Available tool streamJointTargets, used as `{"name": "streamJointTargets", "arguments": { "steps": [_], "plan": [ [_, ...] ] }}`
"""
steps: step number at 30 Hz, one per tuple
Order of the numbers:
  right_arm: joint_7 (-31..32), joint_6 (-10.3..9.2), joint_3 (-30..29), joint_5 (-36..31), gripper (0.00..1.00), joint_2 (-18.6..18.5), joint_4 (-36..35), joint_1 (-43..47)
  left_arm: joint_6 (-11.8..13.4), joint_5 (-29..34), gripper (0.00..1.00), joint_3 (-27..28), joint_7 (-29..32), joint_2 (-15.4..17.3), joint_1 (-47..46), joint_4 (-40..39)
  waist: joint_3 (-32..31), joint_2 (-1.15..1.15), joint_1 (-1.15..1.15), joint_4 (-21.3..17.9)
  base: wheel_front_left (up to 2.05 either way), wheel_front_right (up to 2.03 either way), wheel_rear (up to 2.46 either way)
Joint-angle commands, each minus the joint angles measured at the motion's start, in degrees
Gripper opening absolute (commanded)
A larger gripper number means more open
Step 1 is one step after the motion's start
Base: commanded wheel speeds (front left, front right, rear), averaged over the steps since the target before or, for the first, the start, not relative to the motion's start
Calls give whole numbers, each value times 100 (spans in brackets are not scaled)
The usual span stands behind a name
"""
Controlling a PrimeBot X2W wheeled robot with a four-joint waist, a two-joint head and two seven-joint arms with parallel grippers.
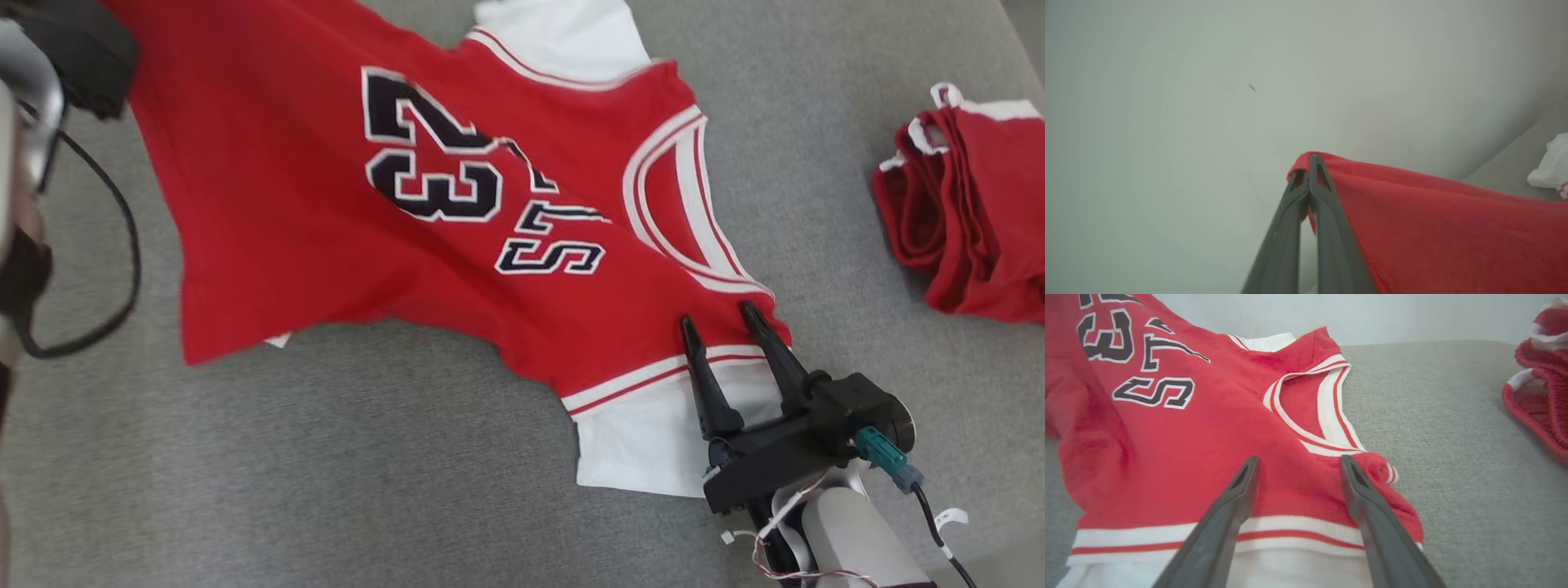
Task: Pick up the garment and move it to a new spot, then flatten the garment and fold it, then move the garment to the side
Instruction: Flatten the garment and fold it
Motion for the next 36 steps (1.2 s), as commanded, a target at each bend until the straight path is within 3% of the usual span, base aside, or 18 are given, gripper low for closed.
{"name": "streamJointTargets", "arguments": {
  "steps": [1, 9, 10, 11, 12, 13, 23, 36],
  "plan": [
    [3, -15, 19, 41, 100, 48, -22, -93, 63, 12, 0, 13, -42, 47, -72, 82, 279, -1, -1, -202, 0, 0, 0],
    [3, -15, 36, 46, 100, 103, -48, -245, 453, -85, 0, 178, -255, 286, -190, 467, 434, -1, -1, -297, 0, 0, 0],
    [3, -15, 23, 51, 100, 99, -49, -261, 498, -99, 30, 201, -281, 299, -174, 485, 428, -1, -1, -287, 0, 0, 0],
    [4, -15, 4, 35, 100, 104, -43, -262, 569, -136, 90, 230, -313, 271, -112, 500, 405, -1, -1, -267, 0, 0, 0],
    [4, -15, 4, 35, 100, 104, -43, -262, 569, -136, 90, 230, -313, 271, -112, 500, 405, -1, -1, -267, 0, 0, 0],
    [4, -15, -16, 15, 100, 109, -33, -247, 597, -143, 100, 235, -326, 225, -29, 497, 375, -1, -1, -243, 0, 0, 0],
    [3, -15, -177, -26, 100, 104, 72, 11, 642, -827, 100, 675, -372, -348, 1334, -257, -210, -1, -1, 93, 0, 0, 0],
    [3, -15, -278, -102, 100, 102, 209, 416, 403, -1701, 100, 1144, -375, -1587, 3364, -454, -893, -1, -1, 368, 0, 0, 0]
  ]
}}
